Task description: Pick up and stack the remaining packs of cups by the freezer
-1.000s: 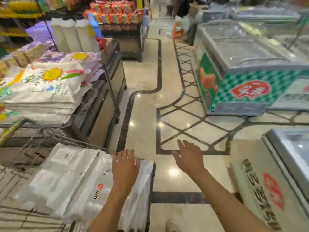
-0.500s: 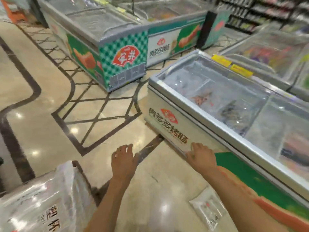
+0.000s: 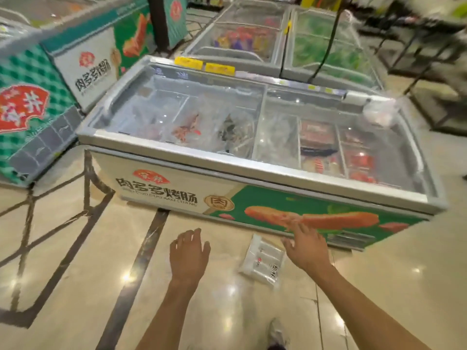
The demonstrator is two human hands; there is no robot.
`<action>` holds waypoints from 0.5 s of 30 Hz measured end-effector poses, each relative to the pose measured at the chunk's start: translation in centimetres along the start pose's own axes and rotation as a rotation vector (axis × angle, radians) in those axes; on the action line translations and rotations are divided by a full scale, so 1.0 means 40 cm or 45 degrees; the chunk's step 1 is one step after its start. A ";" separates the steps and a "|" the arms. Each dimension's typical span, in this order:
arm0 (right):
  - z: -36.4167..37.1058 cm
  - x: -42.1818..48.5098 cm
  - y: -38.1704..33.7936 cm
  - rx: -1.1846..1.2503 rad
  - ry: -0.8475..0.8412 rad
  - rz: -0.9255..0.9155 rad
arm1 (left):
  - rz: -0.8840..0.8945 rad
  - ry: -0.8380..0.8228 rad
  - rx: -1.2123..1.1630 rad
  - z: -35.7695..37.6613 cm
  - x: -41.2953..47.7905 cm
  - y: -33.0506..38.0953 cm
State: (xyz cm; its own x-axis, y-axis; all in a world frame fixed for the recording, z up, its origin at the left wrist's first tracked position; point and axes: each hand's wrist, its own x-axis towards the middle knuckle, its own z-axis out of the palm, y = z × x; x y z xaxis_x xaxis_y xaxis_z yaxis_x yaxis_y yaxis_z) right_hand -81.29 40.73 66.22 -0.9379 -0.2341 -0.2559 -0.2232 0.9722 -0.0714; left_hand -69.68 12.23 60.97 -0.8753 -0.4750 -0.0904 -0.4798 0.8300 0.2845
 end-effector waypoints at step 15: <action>0.123 0.266 0.388 0.037 -0.261 0.032 | -0.089 -0.332 0.170 0.282 0.056 0.409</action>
State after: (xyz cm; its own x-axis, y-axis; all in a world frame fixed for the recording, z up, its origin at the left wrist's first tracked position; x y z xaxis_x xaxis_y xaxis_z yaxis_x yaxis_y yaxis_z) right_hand -93.42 53.27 57.63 -0.8689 -0.2102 -0.4482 -0.1901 0.9776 -0.0900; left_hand -80.17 28.02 54.64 -0.8174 -0.4557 -0.3524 -0.5282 0.8370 0.1427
